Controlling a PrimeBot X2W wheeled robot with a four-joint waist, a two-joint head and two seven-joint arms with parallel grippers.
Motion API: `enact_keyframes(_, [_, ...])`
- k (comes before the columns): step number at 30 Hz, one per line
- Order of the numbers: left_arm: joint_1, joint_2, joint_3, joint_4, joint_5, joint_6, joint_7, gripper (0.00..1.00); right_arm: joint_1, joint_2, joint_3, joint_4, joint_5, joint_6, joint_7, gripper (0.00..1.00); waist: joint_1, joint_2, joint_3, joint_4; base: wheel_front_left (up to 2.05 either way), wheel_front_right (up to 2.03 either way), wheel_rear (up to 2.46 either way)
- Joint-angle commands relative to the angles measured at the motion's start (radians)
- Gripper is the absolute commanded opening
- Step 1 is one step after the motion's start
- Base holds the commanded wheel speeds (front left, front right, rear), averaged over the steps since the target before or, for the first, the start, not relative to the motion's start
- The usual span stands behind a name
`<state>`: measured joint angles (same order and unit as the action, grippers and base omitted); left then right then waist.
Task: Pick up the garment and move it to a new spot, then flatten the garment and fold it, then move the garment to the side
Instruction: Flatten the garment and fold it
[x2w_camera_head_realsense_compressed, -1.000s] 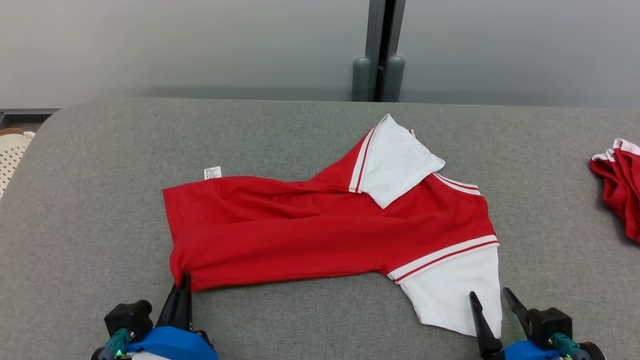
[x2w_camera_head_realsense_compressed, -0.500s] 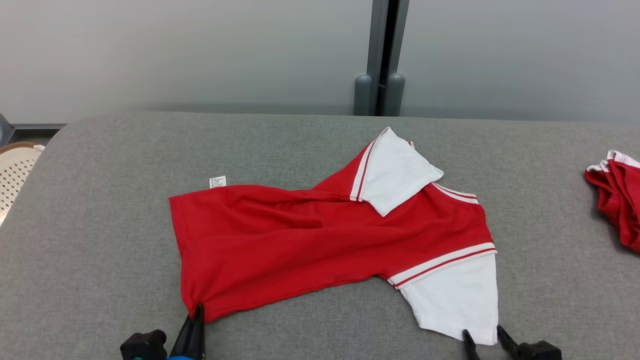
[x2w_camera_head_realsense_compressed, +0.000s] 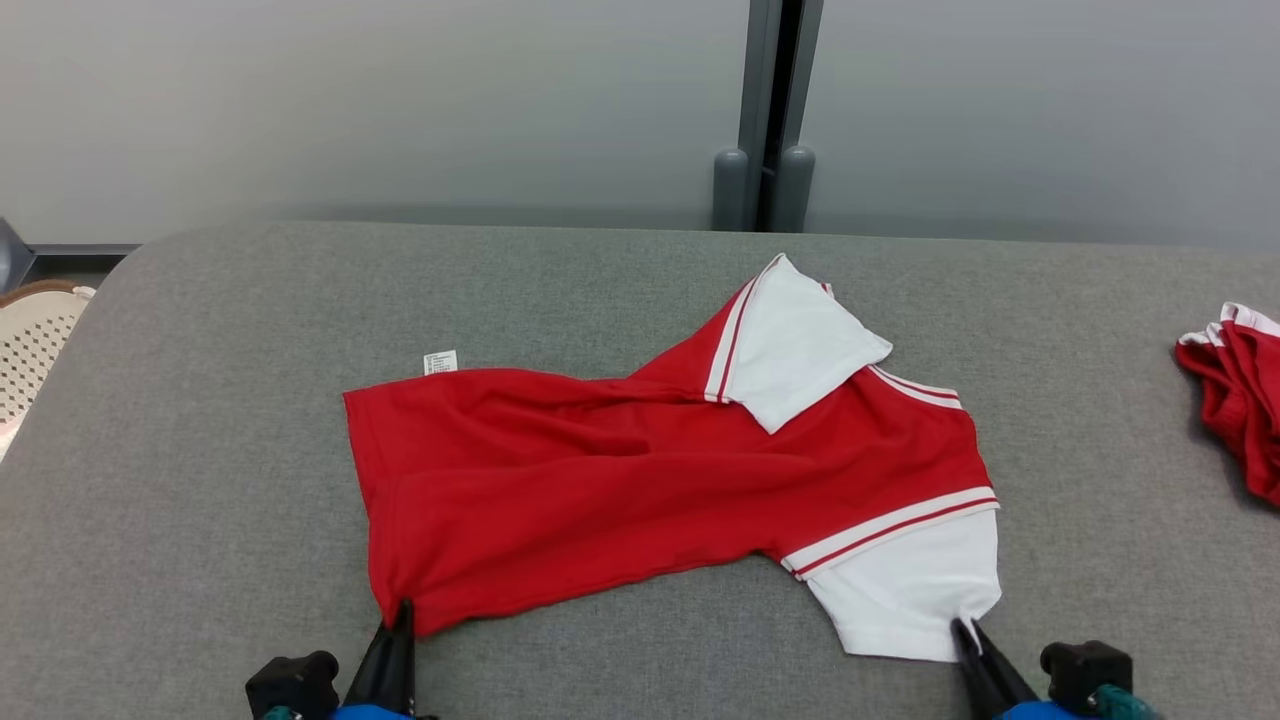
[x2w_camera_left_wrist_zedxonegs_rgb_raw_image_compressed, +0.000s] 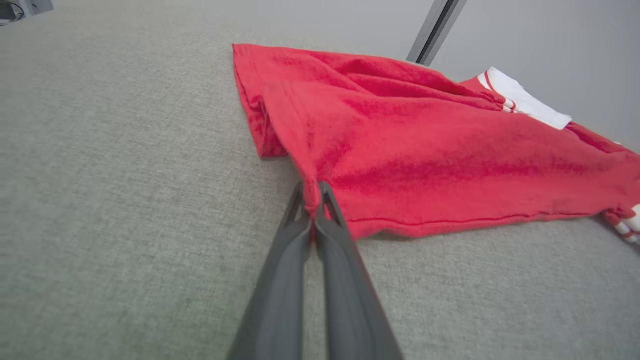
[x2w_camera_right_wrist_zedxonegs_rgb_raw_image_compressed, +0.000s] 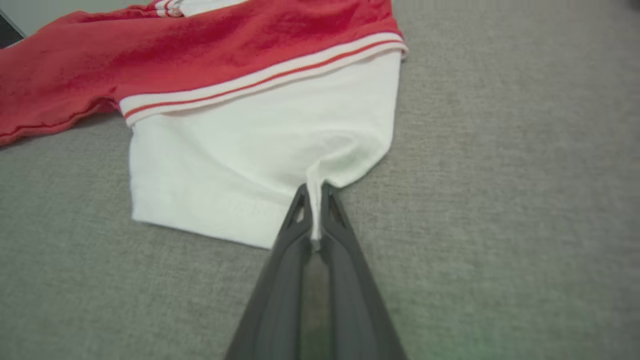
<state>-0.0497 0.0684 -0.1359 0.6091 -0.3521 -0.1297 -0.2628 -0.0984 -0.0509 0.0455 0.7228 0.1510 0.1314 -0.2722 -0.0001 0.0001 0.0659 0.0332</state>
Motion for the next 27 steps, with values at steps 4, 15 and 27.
enact_keyframes(4, [-0.025,0.016,0.007,-0.074,-0.003,-0.002,-0.003,0.0,-0.019,-0.002,-0.071,-0.126,0.036,-0.001,0.008,0.0,0.0001,-0.0001,-0.021,-0.003,0.0,0.0,0.0])
enact_keyframes(15, [-0.152,0.097,0.001,-0.439,-0.031,-0.002,-0.003,0.0,-0.173,-0.003,-0.181,-0.526,0.209,-0.001,0.008,0.0,0.0001,-0.0001,-0.071,-0.029,0.0,0.0,0.0])
enact_keyframes(27, [-0.538,0.316,-0.069,-0.552,-0.13,-0.002,0.081,0.0,-0.553,-0.182,-0.106,-0.696,0.219,-0.001,0.065,0.0,0.0001,-0.0001,-0.069,-0.031,0.0,0.0,0.0])
